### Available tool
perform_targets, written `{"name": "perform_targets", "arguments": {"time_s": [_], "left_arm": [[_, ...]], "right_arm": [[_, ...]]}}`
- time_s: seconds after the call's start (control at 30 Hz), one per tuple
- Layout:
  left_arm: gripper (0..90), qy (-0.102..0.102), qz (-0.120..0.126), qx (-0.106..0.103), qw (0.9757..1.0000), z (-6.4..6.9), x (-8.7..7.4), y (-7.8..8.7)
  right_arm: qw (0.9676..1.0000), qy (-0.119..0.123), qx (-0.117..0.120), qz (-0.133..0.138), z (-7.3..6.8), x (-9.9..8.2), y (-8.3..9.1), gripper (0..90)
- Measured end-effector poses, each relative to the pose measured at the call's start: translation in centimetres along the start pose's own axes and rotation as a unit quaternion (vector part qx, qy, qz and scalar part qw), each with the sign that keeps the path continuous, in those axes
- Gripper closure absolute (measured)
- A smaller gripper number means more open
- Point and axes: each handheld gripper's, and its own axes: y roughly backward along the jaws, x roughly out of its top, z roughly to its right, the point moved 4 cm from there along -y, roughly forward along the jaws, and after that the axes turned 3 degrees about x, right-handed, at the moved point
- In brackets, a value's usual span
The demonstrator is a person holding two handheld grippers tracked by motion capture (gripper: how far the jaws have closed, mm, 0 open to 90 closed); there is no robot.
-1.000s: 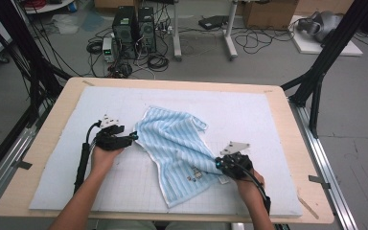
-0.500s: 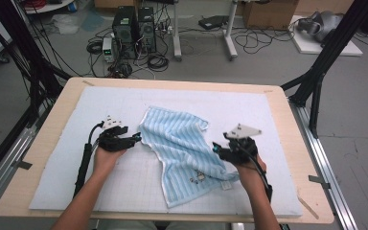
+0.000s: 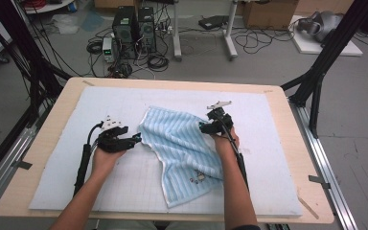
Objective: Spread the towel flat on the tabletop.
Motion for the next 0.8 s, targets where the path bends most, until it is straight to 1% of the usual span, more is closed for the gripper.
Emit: {"name": "perform_targets", "arguments": {"time_s": [0.03, 0.07, 0.1, 0.13, 0.17, 0.2, 0.23, 0.27, 0.3, 0.33, 0.37, 0.4, 0.43, 0.47, 0.5, 0.53, 0.57, 0.6, 0.63, 0.67, 0.7, 0.73, 0.8], "left_arm": [[36.3, 0.001, 0.000, -0.002, 1.0000, 0.0, 0.0, 0.1], [36.5, 0.000, 0.002, -0.001, 1.0000, 0.1, 0.1, 0.1], [36.6, -0.002, 0.000, 0.000, 1.0000, 0.1, 0.1, 0.1], [36.6, -0.001, -0.001, 0.001, 1.0000, 0.1, 0.1, 0.1], [36.6, 0.000, -0.002, 0.001, 1.0000, 0.1, 0.0, 0.0], [36.7, 0.000, -0.006, 0.003, 1.0000, 0.1, 0.0, -0.1], [36.7, 0.001, -0.008, 0.003, 1.0000, 0.1, -0.1, -0.1], [36.8, 0.002, -0.010, 0.003, 0.9999, 0.2, -0.1, -0.2], [36.9, 0.002, -0.012, 0.003, 0.9999, 0.3, -0.1, -0.3], [37.1, -0.002, -0.012, 0.004, 0.9999, 0.4, -0.2, -0.3], [37.2, -0.006, -0.015, 0.004, 0.9999, 0.5, -0.2, -0.2], [37.2, -0.006, -0.016, 0.003, 0.9998, 0.5, -0.2, -0.3], [37.2, -0.009, -0.019, 0.006, 0.9998, 0.5, -0.2, -0.3], [37.3, -0.008, -0.021, 0.011, 0.9997, 0.6, -0.3, -0.3], [37.2, -0.007, -0.025, 0.010, 0.9996, 0.6, -0.3, -0.3], [37.2, -0.005, -0.026, 0.009, 0.9996, 0.7, -0.3, -0.3], [37.2, -0.004, -0.027, 0.008, 0.9996, 0.9, -0.3, -0.3], [37.1, -0.007, -0.028, 0.004, 0.9996, 1.1, -0.3, -0.3], [37.2, -0.008, -0.028, -0.001, 0.9996, 1.4, -0.3, -0.4], [37.2, -0.008, -0.027, -0.007, 0.9996, 1.8, -0.4, -0.5], [37.2, -0.008, -0.029, -0.013, 0.9995, 2.1, -0.4, -0.7], [37.2, -0.005, -0.029, -0.022, 0.9993, 2.5, -0.4, -0.9], [37.4, -0.002, -0.027, -0.037, 0.9989, 3.3, -0.4, -1.3]], "right_arm": [[1.0000, -0.006, 0.003, -0.006, 0.1, 0.0, -0.6, 35.1], [0.9998, -0.004, 0.010, -0.017, 0.1, -0.2, -1.1, 39.2], [0.9995, -0.010, 0.028, -0.006, 0.2, -0.1, -1.3, 50.6], [0.9992, -0.009, 0.039, -0.004, 0.2, -0.1, -1.3, 57.4], [0.9987, 0.006, 0.051, -0.002, 0.2, 0.1, -1.4, 75.8], [0.9981, 0.023, 0.057, 0.000, 0.0, 0.2, -1.4, 83.9], [0.9985, 0.043, 0.034, -0.006, 0.1, 0.5, -1.6, 84.6], [0.9989, 0.040, 0.022, -0.010, 0.3, 0.8, -1.8, 84.8], [0.9993, 0.036, 0.001, -0.009, 0.8, 1.1, -1.9, 84.9], [0.9995, 0.027, -0.018, -0.003, 1.4, 1.3, -2.1, 84.9], [0.9996, 0.013, -0.027, 0.003, 1.8, 1.5, -2.1, 84.8], [0.9987, -0.004, -0.047, 0.021, 2.5, 1.7, -2.1, 84.7], [0.9971, -0.022, -0.066, 0.033, 3.1, 1.7, -2.0, 84.6], [0.9938, -0.048, -0.087, 0.049, 3.8, 1.7, -1.7, 84.6], [0.9899, -0.076, -0.099, 0.068, 4.4, 1.7, -1.5, 84.6], [0.9846, -0.097, -0.118, 0.085, 5.0, 1.6, -1.1, 84.6], [0.9792, -0.119, -0.133, 0.095, 5.6, 1.5, -0.8, 84.3], [0.9744, -0.139, -0.142, 0.105, 6.1, 1.4, -0.5, 83.7], [0.9722, -0.150, -0.146, 0.105, 6.4, 1.3, -0.4, 79.0], [0.9718, -0.157, -0.141, 0.106, 6.7, 1.3, -0.2, 69.3], [0.9716, -0.158, -0.135, 0.112, 6.8, 1.3, 0.0, 64.5], [0.9733, -0.153, -0.125, 0.117, 6.7, 1.4, 0.3, 61.4], [0.9785, -0.125, -0.106, 0.125, 6.2, 1.9, 1.1, 55.1]]}}
